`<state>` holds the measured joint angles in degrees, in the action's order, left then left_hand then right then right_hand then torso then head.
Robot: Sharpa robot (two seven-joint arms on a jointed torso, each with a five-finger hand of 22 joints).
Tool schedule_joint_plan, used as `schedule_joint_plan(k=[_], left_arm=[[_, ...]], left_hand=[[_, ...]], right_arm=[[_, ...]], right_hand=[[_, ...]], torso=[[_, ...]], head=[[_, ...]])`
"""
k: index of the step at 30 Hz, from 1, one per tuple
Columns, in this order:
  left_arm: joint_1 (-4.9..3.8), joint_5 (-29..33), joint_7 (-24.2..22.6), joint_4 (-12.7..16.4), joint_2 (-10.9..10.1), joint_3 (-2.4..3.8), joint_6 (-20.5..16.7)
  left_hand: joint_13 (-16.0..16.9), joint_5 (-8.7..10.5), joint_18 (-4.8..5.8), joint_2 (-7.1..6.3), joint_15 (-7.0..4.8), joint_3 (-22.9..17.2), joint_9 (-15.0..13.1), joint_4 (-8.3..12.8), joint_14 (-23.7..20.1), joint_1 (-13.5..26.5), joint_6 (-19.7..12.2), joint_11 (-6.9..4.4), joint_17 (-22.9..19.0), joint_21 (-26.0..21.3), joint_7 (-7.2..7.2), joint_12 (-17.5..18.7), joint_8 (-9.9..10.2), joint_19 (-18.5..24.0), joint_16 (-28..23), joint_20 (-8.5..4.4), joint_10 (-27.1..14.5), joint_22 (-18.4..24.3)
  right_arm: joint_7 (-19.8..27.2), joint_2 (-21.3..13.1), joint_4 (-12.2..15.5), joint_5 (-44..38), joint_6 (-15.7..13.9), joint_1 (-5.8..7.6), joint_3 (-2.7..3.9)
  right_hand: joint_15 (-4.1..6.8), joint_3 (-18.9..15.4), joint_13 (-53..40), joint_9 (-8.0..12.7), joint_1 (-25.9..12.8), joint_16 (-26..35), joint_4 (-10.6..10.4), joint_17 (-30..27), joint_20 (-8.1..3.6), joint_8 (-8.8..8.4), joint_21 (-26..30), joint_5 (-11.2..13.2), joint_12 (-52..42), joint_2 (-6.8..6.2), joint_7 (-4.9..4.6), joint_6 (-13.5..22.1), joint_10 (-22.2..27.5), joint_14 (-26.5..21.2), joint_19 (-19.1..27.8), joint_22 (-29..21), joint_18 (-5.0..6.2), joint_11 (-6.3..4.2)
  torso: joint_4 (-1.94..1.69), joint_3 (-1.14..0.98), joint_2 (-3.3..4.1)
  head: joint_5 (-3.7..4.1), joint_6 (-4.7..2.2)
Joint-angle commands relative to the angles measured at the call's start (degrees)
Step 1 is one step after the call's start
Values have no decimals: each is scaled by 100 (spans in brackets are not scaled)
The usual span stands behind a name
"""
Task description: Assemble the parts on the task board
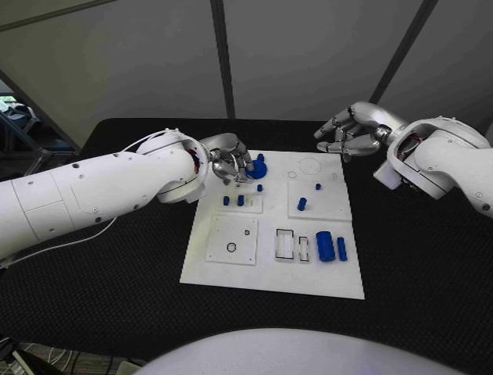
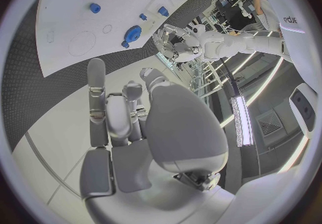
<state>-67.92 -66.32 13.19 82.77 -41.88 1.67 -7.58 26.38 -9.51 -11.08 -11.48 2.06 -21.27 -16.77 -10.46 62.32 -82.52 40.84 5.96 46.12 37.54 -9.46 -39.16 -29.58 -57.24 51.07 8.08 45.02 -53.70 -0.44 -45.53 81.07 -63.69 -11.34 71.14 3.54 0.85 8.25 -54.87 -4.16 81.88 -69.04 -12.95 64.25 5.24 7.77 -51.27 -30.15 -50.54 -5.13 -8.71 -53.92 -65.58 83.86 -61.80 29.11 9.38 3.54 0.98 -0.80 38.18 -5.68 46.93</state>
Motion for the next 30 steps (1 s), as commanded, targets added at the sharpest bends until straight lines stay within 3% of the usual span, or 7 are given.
schedule_joint_plan(k=[1,6,10,13,16,30], left_arm=[[-4,-1022,-633,-50,72,-59,-343],[-4,-1592,-676,-185,249,-194,-283],[-4,-1823,-636,-280,381,-245,-215],[-5,-1936,-607,-365,477,-261,-155],[-5,-2026,-581,-472,576,-270,-99],[-5,-2140,-467,-781,844,-277,245]], left_hand=[[-208,-1,70,-27,-1,-110,174,-10,144,-68,226,25,-48,105,-3,86,97,-141,240,-12,48,-72],[-548,10,71,-149,-41,-133,476,-32,558,-33,444,-11,214,313,46,211,325,-361,927,-37,134,-236],[-779,10,245,-155,-67,-104,662,-55,1126,-15,554,-25,672,1301,43,312,483,-1112,1544,-74,211,-898],[-962,3,382,-145,-104,-130,783,-63,1539,-23,671,-63,1072,2037,67,407,605,-1645,1965,-125,347,-1397],[-1133,0,466,-157,-137,-146,873,-59,1796,-24,779,-82,1327,2447,95,537,716,-1933,2219,-161,437,-1685],[-1404,-1,570,-121,-198,-180,1004,9,2087,-51,1001,-131,1561,2943,146,709,894,-2274,2483,-219,650,-2045]], right_arm=[[51,20,-8,-12,-113,9,2],[47,42,-22,-13,-123,9,2],[49,49,-23,-13,-118,8,2],[48,58,-24,-14,-106,8,2],[46,66,-21,-14,-93,8,2],[32,82,-10,-14,-66,9,1]], right_hand=[[-1,101,707,7,5,450,-22,-437,9,18,200,-26,819,-95,-20,14,454,-156,108,-170,116,10],[-4,285,1221,1,-1,888,-61,-745,9,36,425,-31,1303,-184,-25,21,389,-169,51,-310,121,8],[2,314,1284,1,0,912,-58,-743,8,40,454,-34,1347,-197,-24,21,362,-151,29,-329,118,7],[3,319,1296,0,0,917,-57,-743,8,41,460,-34,1355,-200,-24,21,357,-148,25,-333,117,6],[4,328,1311,0,1,916,-56,-734,7,44,467,-36,1363,-200,-23,18,346,-141,17,-338,117,5],[6,340,1332,-1,1,918,-54,-724,5,48,477,-38,1373,-203,-22,13,330,-130,6,-344,118,3]], torso=[[2,-2,-4],[1,4,-1],[12,-2,3],[9,-4,1],[12,-5,1],[1,-5,-1]], head=[[8,-28],[29,-53],[26,-70],[30,-67],[27,-70],[72,-58]])
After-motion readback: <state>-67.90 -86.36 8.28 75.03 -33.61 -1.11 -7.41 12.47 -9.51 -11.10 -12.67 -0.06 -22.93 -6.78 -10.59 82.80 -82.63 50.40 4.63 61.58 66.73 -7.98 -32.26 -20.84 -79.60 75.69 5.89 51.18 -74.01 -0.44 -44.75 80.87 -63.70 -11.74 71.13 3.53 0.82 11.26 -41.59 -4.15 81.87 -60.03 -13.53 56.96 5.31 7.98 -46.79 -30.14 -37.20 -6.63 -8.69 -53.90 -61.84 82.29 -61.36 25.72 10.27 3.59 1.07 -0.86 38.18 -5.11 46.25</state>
